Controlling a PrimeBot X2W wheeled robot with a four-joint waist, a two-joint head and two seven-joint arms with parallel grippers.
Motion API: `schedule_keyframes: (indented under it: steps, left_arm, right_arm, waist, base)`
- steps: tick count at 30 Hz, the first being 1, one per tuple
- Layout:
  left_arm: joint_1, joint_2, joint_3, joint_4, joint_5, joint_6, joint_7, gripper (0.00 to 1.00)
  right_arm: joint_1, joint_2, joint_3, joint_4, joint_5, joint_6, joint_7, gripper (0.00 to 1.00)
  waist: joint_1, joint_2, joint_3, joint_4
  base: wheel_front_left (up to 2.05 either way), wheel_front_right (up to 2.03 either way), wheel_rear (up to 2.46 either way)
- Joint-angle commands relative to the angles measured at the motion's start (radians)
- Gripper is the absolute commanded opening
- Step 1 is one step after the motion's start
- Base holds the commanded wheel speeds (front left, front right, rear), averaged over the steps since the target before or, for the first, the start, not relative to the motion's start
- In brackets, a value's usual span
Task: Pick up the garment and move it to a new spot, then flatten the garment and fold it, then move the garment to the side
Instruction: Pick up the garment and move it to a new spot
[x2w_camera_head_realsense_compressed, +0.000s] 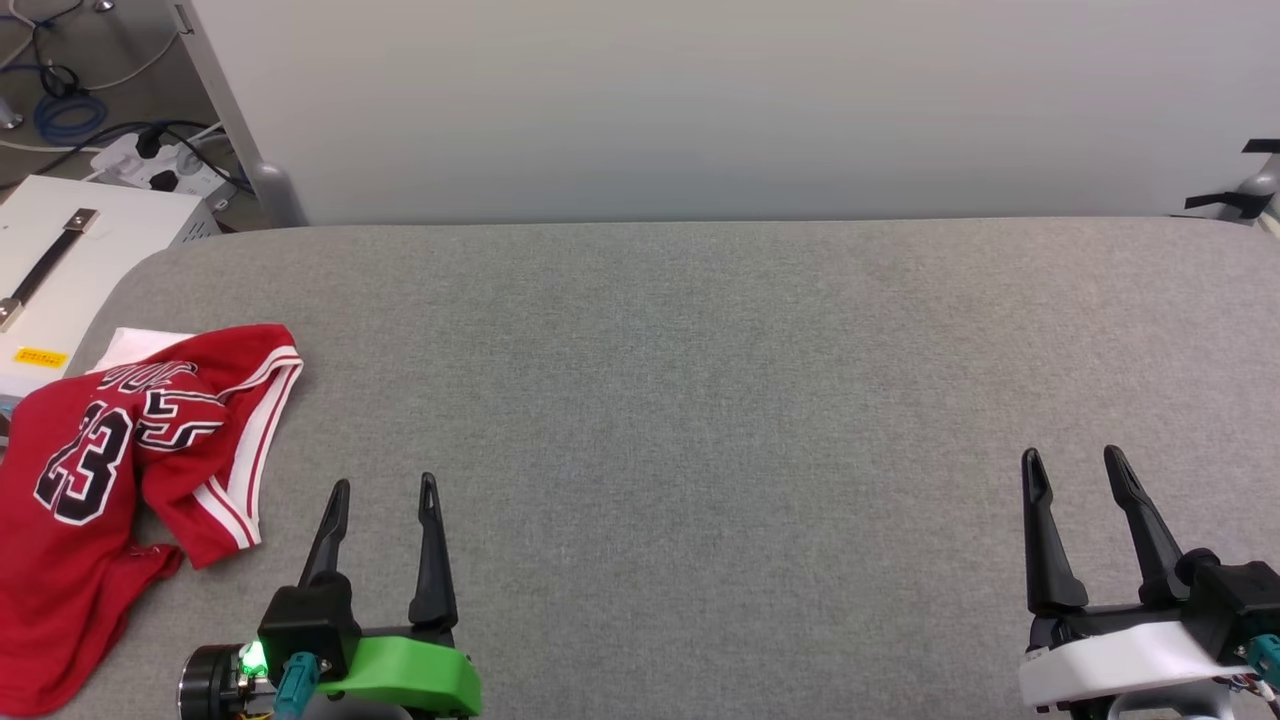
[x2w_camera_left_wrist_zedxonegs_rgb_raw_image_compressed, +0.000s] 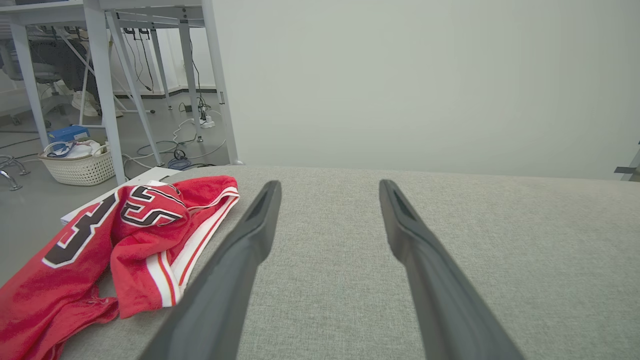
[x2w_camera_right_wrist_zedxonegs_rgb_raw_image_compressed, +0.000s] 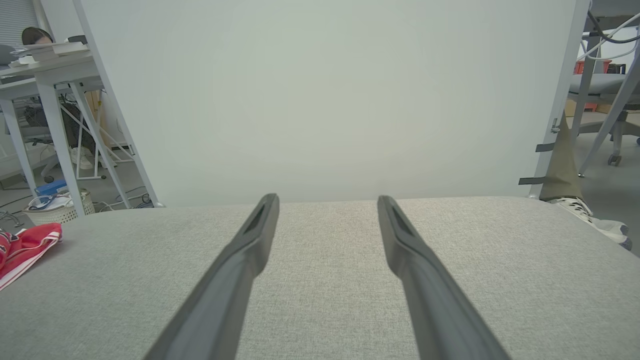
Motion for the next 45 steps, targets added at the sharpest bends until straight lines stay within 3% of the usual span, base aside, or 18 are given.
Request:
schedule_keyframes:
  steps: [1, 14, 45]
  left_arm:
    - [0.011, 0.008, 0.002, 0.004, -0.004, 0.003, -0.006, 1.0]
    - [0.0, 0.008, 0.021, 0.002, -0.003, 0.007, -0.006, 1.0]
    - [-0.016, 0.008, 0.103, 0.004, -0.062, 0.029, -0.006, 1.0]
  right_arm:
    - [0.013, -0.005, 0.002, -0.003, 0.008, 0.001, -0.009, 1.0]
    - [0.011, -0.005, 0.007, -0.009, 0.008, 0.001, -0.009, 1.0]
    - [-0.013, -0.005, 0.038, -0.026, -0.04, 0.001, -0.009, 1.0]
  waist:
    - [0.0, 0.0, 0.0, 0.001]
    - [0.0, 0.0, 0.013, 0.064]
    - [0.0, 0.0, 0.057, 0.417]
  base:
    - [0.0, 0.0, 0.0]
    - [0.0, 0.0, 0.0]
    - [0.0, 0.0, 0.0]
